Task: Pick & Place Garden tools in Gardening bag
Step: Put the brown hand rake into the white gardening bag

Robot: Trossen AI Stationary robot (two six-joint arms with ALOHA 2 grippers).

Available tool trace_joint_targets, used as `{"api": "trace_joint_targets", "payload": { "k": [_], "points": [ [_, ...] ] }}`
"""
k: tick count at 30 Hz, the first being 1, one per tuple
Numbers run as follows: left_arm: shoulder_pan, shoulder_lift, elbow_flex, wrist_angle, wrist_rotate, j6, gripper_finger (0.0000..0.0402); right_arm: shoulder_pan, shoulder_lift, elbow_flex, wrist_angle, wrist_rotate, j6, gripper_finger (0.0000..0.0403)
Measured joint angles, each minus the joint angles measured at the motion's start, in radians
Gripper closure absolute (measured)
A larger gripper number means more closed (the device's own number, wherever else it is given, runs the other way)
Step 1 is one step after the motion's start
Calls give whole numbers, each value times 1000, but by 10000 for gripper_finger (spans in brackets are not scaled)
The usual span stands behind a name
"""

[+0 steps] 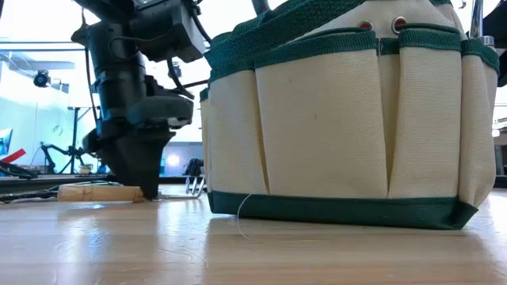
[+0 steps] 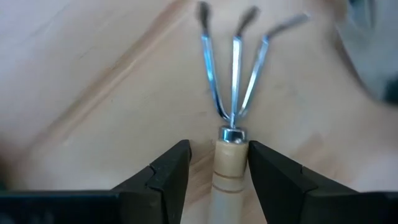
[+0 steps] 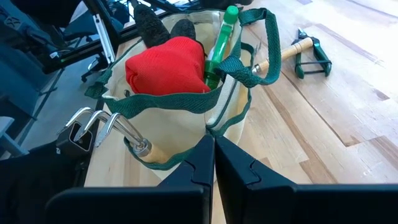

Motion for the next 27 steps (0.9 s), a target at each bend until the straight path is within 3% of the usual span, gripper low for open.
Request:
{"api": "trace_joint_targets", "payload": {
  "k": [4,8,27],
  "points": [
    [3,0,-1,0,5,190,234,0,0,0,0,0,0,394],
    [2,0,-1,11,-12,287,234,0,0,0,1,0,0,394],
    [3,0,1,42,-48,391,234,0,0,0,2,1,0,394]
  ]
}}
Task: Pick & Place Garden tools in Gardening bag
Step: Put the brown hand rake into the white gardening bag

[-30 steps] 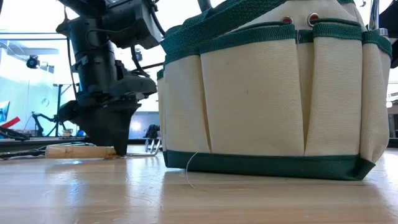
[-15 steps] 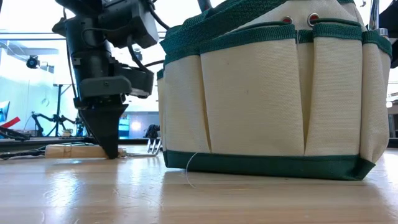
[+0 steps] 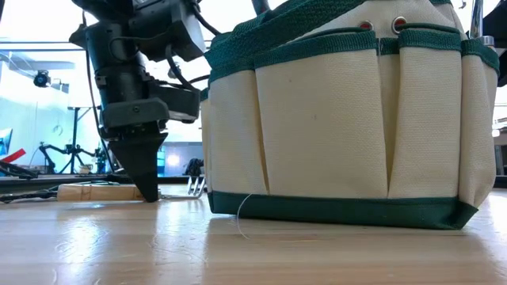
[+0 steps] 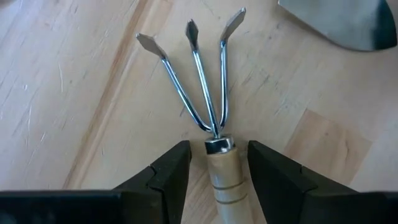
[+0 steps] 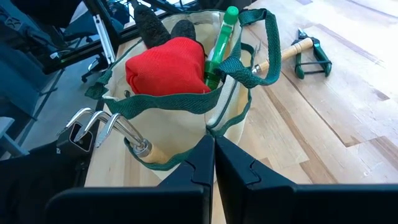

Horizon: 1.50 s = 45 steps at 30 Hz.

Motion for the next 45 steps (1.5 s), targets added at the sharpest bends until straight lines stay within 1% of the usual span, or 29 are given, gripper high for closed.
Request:
{"api": "trace_joint_targets", "payload": {
  "k": [10,13,16,21,22,29,34,38,45],
  "points": [
    [2,0,2,-27,29,1,234,0,0,0,0,0,0,394],
    [2,0,2,-37,43,2,241,0,0,0,0,0,0,394],
    [3,0,2,-49,54,2,267,0,0,0,0,0,0,394],
    [3,0,0,-58,56,-7,338,0,0,0,0,0,0,394],
    [3,0,0,-58,56,-7,341,0,0,0,0,0,0,394],
    [2,0,-4,-19,51,21,341,0,0,0,0,0,0,394],
    [1,-13,-4,-16,27,32,341,0,0,0,-1,0,0,394],
    [0,-58,-8,-10,20,49,341,0,0,0,-1,0,0,394],
    [0,-188,-5,14,-66,79,341,0,0,0,-1,0,0,394]
  ]
}}
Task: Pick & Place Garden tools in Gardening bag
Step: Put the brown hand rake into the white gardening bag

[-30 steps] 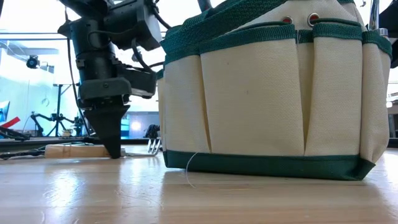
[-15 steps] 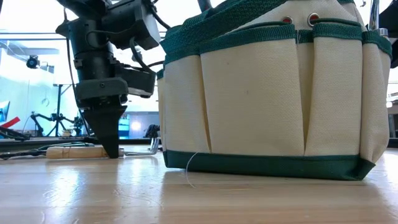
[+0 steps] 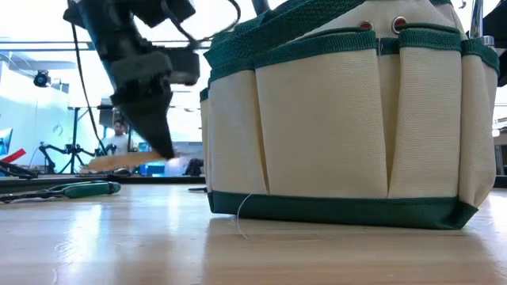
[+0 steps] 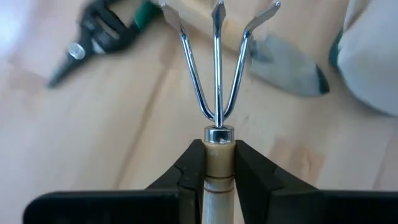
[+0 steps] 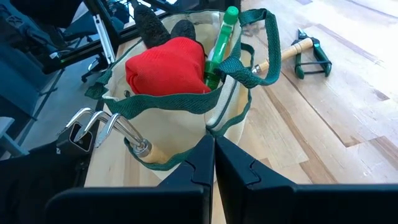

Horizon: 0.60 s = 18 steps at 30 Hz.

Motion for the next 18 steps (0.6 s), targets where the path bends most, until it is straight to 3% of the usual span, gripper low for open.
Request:
{"api": "trace_joint_targets", "payload": {
  "k": [11,18],
  "points": [
    [-16,-138,0,72,-104,45,341,0,0,0,-1,0,-3,394],
    [-21,-170,-29,312,-164,176,341,0,0,0,0,6,-20,394]
  ]
}}
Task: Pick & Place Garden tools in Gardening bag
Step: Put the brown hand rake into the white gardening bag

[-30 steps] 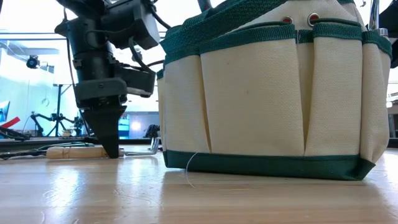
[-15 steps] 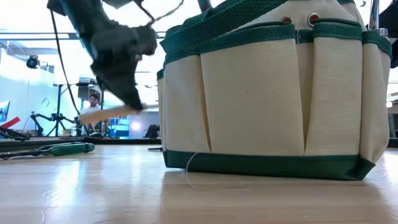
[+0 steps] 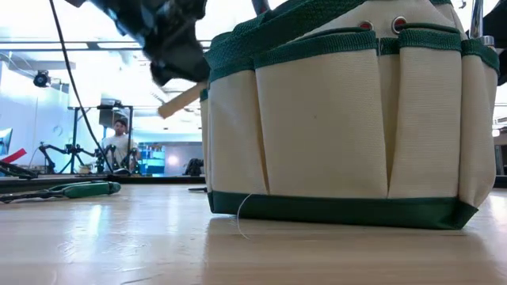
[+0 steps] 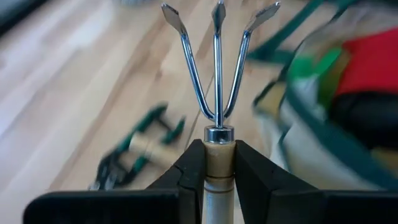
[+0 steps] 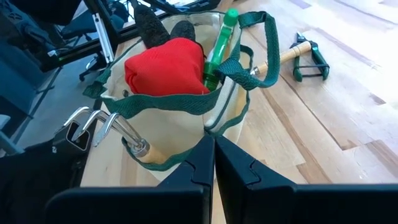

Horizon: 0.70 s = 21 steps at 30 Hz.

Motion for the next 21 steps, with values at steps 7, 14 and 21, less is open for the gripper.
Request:
{"api": "trace_joint_targets", "payload": {
  "k": [7,14,21],
  "points": [
    [0,-15,-28,255,2,165,341,0,0,0,10,96,-27,394],
    [3,-62,-29,484,169,332,341,-3,0,0,65,360,-32,394],
    [6,-17,-33,782,443,442,341,-52,5,0,321,392,-299,394]
  ]
}}
